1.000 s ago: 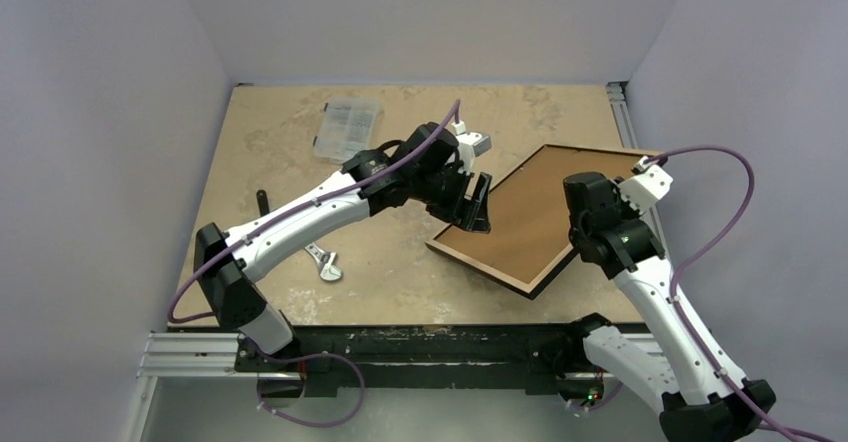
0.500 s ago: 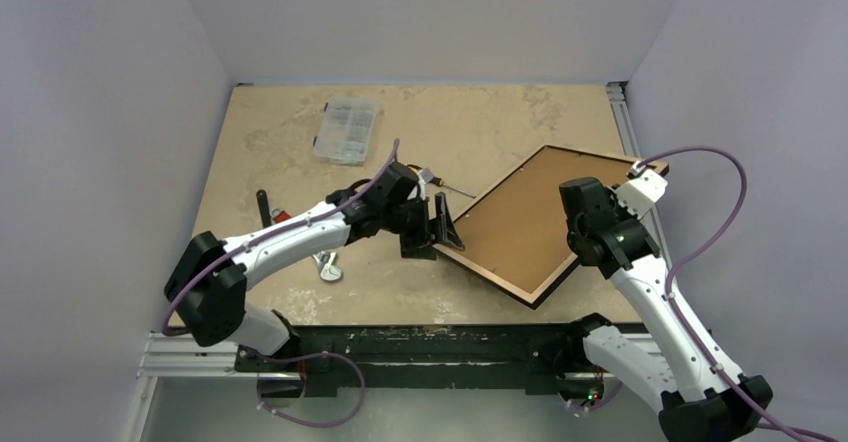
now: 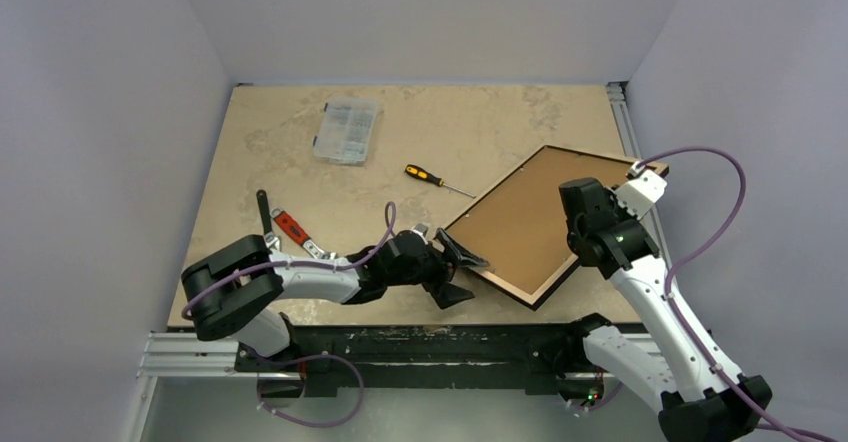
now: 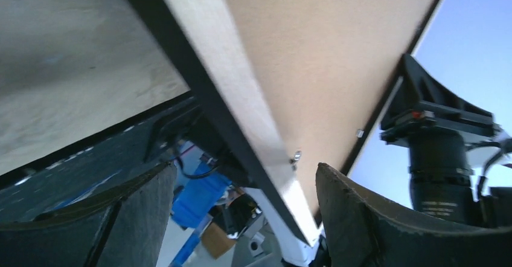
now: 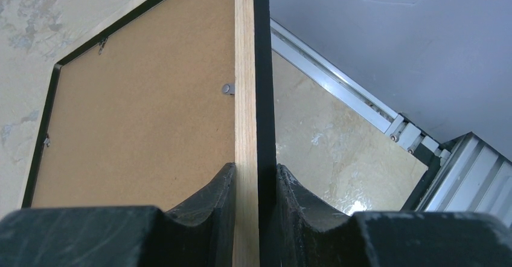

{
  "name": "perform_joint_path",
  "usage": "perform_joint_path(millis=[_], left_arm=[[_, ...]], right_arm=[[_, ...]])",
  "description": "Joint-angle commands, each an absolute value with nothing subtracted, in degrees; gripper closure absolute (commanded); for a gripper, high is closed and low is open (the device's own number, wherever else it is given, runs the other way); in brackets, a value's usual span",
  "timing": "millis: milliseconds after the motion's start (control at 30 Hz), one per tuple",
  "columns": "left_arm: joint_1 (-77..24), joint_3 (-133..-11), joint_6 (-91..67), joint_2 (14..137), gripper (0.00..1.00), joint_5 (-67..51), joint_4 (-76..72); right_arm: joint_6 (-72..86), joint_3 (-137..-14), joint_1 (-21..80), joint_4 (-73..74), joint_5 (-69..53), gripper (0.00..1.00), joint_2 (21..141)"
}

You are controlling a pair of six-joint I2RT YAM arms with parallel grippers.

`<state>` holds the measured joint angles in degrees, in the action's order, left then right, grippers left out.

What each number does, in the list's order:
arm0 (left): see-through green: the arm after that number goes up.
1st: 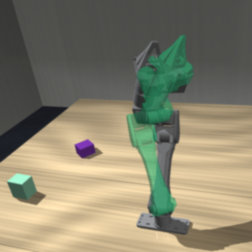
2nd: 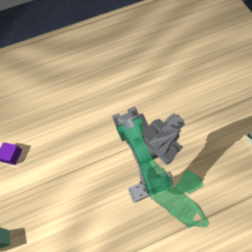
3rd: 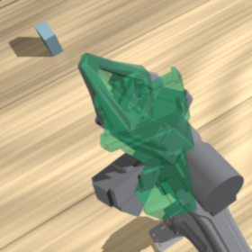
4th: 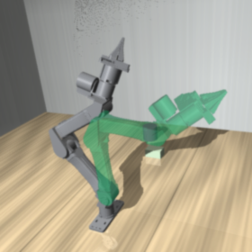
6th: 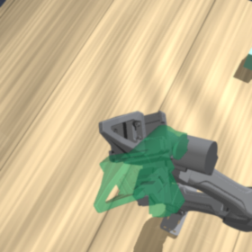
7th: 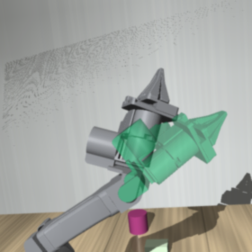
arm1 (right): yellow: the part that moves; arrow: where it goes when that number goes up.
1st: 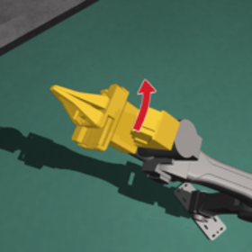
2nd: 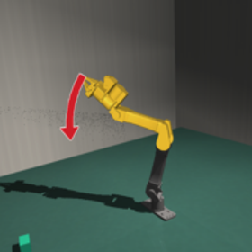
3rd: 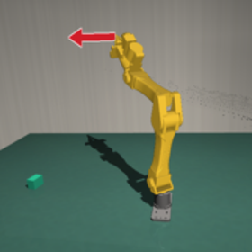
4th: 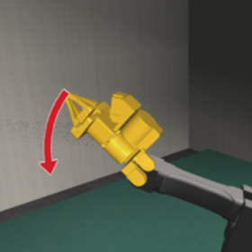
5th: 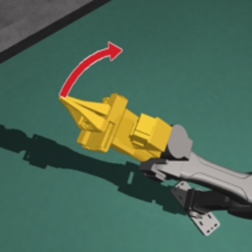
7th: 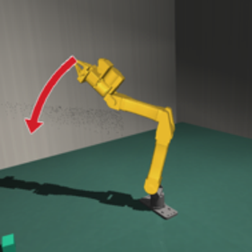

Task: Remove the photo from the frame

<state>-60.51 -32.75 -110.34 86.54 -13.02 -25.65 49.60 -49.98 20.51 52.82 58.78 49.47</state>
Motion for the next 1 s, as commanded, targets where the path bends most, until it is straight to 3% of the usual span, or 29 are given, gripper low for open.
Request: perform_joint_path(millis=[0, 133, 367, 567, 667, 733, 833, 967], left_arm=[[-63.0, -32.7, -118.4, 88.9, 0.18, -1.6, -40.9], [-64.2, -32.4, -120.9, 94.6, 0.25, 2.5, -48.8], [-67.2, -31.9, -123.0, 97.8, 0.52, 5.5, -52.2], [-68.4, -31.2, -123.3, 102.4, 0.7, 7.2, -59.7], [-68.6, -31.0, -122.8, 106.4, 0.77, 7.6, -66.0], [-68.6, -30.6, -121.9, 108.1, 0.79, 8.3, -67.4], [-68.4, -30.6, -119.8, 110.0, 0.83, 8.7, -66.5], [-67.7, -32.3, -118.1, 113.4, 0.85, 8.4, -65.5]], right_arm=[[49.2, -50.1, 20.5, 49.7, 59.9, 1.0, 48.1], [49.7, -49.6, 20.4, 50.7, 59.7, 1.0, 47.3], [51.2, -49.2, 20.5, 52.1, 59.7, 1.0, 46.1], [52.6, -49.0, 20.4, 53.0, 58.2, 1.0, 46.6], [48.7, -50.2, 20.5, 52.0, 52.4, 0.89, 46.6], [45.8, -51.5, 20.5, 51.5, 48.5, 0.76, 45.9], [42.5, -52.6, 20.5, 50.3, 44.0, 0.47, 43.7], [38.8, -55.3, 20.5, 50.2, 40.3, 0.29, 41.9]])
